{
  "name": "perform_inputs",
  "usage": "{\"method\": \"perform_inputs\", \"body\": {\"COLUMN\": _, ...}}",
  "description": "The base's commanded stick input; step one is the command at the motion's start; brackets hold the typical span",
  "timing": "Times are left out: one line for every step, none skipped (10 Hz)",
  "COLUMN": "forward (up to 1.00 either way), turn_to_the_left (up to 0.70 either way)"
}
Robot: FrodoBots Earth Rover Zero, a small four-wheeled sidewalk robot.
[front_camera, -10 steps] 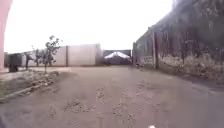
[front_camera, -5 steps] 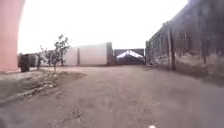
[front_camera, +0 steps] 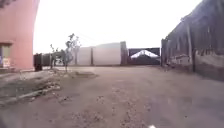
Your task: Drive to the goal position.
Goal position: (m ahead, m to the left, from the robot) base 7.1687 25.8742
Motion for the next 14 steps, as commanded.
{"method": "perform_inputs", "body": {"forward": 0.7, "turn_to_the_left": -0.33}}
{"method": "perform_inputs", "body": {"forward": 0.7, "turn_to_the_left": -0.27}}
{"method": "perform_inputs", "body": {"forward": 0.7, "turn_to_the_left": 0.09}}
{"method": "perform_inputs", "body": {"forward": 0.7, "turn_to_the_left": 0.08}}
{"method": "perform_inputs", "body": {"forward": 0.7, "turn_to_the_left": 0.08}}
{"method": "perform_inputs", "body": {"forward": 0.7, "turn_to_the_left": 0.06}}
{"method": "perform_inputs", "body": {"forward": 0.7, "turn_to_the_left": 0.06}}
{"method": "perform_inputs", "body": {"forward": 0.7, "turn_to_the_left": 0.05}}
{"method": "perform_inputs", "body": {"forward": 0.7, "turn_to_the_left": 0.05}}
{"method": "perform_inputs", "body": {"forward": 0.7, "turn_to_the_left": 0.05}}
{"method": "perform_inputs", "body": {"forward": 0.7, "turn_to_the_left": 0.05}}
{"method": "perform_inputs", "body": {"forward": 0.7, "turn_to_the_left": 0.05}}
{"method": "perform_inputs", "body": {"forward": 0.7, "turn_to_the_left": 0.05}}
{"method": "perform_inputs", "body": {"forward": 0.7, "turn_to_the_left": 0.05}}
